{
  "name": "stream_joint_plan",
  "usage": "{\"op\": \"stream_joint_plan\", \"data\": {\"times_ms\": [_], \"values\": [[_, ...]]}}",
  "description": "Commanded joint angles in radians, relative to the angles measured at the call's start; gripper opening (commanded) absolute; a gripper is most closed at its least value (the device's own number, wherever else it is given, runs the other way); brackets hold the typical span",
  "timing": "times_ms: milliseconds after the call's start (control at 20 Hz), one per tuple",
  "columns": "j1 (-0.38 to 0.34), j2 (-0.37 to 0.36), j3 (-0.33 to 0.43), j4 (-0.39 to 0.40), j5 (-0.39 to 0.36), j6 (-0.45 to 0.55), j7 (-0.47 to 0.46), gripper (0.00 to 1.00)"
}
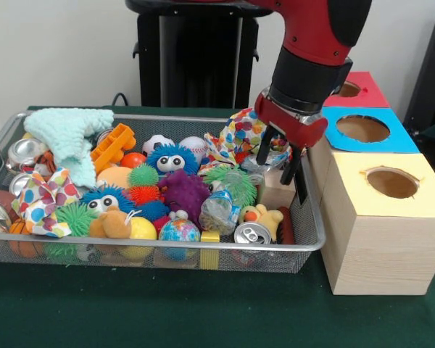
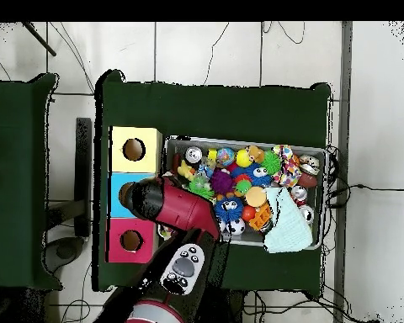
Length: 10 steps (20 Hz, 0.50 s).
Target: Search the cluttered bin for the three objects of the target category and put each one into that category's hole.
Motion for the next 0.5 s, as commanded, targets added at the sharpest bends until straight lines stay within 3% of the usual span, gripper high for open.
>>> {"op": "stream_joint_plan", "data": {"times_ms": [50,500], "values": [[0.0,0.094,0.095,0.018,-0.015,0.056,0.141,1.0],[-0.027,0.09,0.131,0.028,-0.001,0.115,0.127,1.0]]}}
